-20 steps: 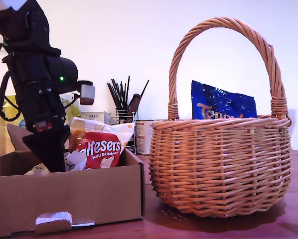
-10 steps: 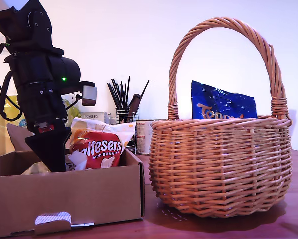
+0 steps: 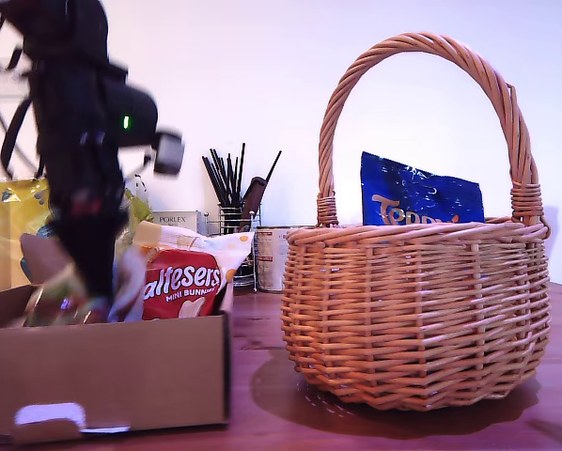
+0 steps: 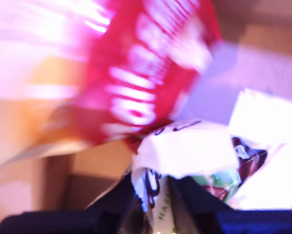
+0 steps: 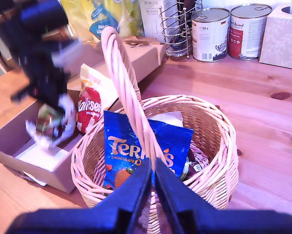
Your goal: Move the bags of Easter eggs from the cardboard box on the left into the woven basket on the right side.
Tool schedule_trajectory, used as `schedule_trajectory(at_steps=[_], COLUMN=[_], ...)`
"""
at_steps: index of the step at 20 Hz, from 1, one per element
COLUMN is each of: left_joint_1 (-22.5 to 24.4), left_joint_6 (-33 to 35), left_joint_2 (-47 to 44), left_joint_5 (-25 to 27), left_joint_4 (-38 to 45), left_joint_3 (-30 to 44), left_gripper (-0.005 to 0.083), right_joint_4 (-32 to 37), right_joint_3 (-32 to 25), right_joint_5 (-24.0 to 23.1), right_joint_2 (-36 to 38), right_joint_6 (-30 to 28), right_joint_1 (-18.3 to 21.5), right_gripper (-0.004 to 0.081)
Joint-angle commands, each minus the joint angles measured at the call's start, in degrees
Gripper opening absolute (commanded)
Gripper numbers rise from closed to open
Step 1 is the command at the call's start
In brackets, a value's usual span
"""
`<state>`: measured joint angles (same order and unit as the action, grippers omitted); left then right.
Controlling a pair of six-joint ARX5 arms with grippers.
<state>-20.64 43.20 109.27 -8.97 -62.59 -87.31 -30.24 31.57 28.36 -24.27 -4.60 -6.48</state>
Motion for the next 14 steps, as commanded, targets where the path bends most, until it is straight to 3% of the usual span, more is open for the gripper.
schedule_trajectory(at_steps=[1,4,8,10,14], left_joint_1=[-0.31,-0.5,-1.14,-1.68,-5.29], left_joint_6=[-2.43,-7.19,-10.23,-13.86,-17.38], left_joint_2=[1.27,1.27,0.83,-0.04,-2.8], left_joint_5=[-0.2,-1.92,-10.82,-16.22,-21.22], left_joint_4=[-3.15,-7.43,-12.48,-12.33,-10.64], left_joint_3=[-2.4,-7.15,-12.22,-13.57,-13.66], left_gripper=[0.0071,0.0072,0.0072,0.0073,0.0072], right_joint_4=[0.37,0.37,0.37,0.35,0.37], right_joint_3=[0.81,0.81,0.81,0.81,0.81], right_joint_5=[0.24,0.24,0.24,0.22,0.22], right_joint_2=[0.17,0.17,0.17,0.17,0.17], right_joint_6=[-0.35,-0.35,-0.35,-0.35,-0.35], right_joint_1=[-0.26,-0.26,-0.26,-0.26,-0.26], right_gripper=[-0.0012,-0.0012,-0.0012,-0.0012,-0.0012])
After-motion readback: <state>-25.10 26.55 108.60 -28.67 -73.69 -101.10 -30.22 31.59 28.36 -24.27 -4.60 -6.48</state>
